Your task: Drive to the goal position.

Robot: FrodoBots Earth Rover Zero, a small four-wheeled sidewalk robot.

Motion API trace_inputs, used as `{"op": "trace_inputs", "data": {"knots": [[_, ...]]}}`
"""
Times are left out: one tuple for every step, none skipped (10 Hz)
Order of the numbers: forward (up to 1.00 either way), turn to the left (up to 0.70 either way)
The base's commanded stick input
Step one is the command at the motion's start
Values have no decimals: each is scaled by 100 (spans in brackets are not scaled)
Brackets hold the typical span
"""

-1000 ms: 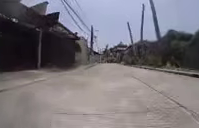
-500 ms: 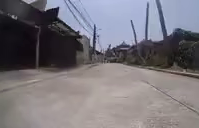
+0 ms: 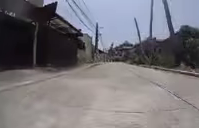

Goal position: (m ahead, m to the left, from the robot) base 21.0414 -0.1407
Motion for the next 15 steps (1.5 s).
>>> {"op": "trace_inputs", "data": {"knots": [[100, 0], [100, 0], [100, 0], [100, 0], [100, 0], [100, 0], [100, 0], [100, 0], [100, 0], [100, 0], [100, 0], [100, 0], [100, 0], [100, 0], [100, 0]]}}
